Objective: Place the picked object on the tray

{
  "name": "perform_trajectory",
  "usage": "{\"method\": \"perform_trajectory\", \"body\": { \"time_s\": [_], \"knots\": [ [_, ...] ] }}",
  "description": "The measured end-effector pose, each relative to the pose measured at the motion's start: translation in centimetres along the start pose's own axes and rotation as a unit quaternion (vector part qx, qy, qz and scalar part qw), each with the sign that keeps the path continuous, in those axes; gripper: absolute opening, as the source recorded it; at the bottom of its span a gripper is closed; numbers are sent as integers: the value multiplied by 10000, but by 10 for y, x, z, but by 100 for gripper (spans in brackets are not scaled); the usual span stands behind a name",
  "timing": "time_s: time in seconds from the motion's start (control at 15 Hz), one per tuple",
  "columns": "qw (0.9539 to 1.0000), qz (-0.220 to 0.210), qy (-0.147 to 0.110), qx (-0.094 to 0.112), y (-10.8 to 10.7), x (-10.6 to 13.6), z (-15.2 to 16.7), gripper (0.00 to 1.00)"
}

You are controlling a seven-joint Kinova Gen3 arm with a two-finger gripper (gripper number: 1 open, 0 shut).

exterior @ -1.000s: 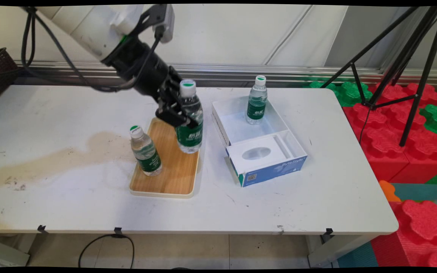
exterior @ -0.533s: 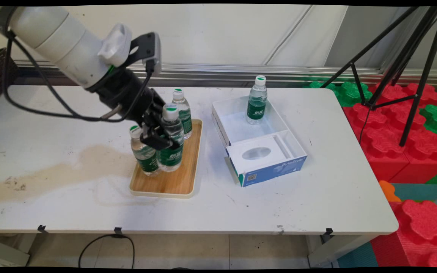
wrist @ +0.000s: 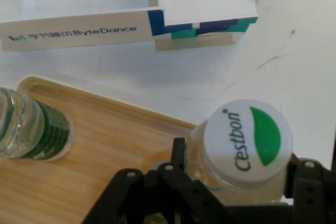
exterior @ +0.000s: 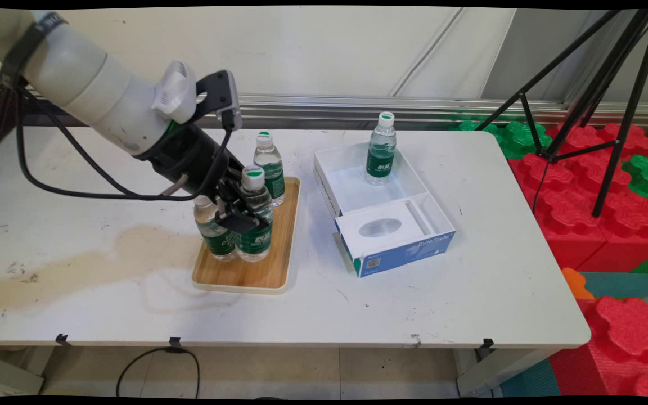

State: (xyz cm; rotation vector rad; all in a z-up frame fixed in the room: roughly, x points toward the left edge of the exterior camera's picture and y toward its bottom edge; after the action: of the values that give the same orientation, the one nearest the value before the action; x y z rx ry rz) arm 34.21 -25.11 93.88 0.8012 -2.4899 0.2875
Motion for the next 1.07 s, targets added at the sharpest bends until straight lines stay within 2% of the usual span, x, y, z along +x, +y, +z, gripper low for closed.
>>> {"method": "perform_trajectory", "body": {
  "time_s": [0.47, 1.07],
  "knots": [
    [9998, -148, 92, 85, -1, -15, 30, 0],
    [9995, -216, 198, 74, -1, -28, 62, 0]
  ]
}}
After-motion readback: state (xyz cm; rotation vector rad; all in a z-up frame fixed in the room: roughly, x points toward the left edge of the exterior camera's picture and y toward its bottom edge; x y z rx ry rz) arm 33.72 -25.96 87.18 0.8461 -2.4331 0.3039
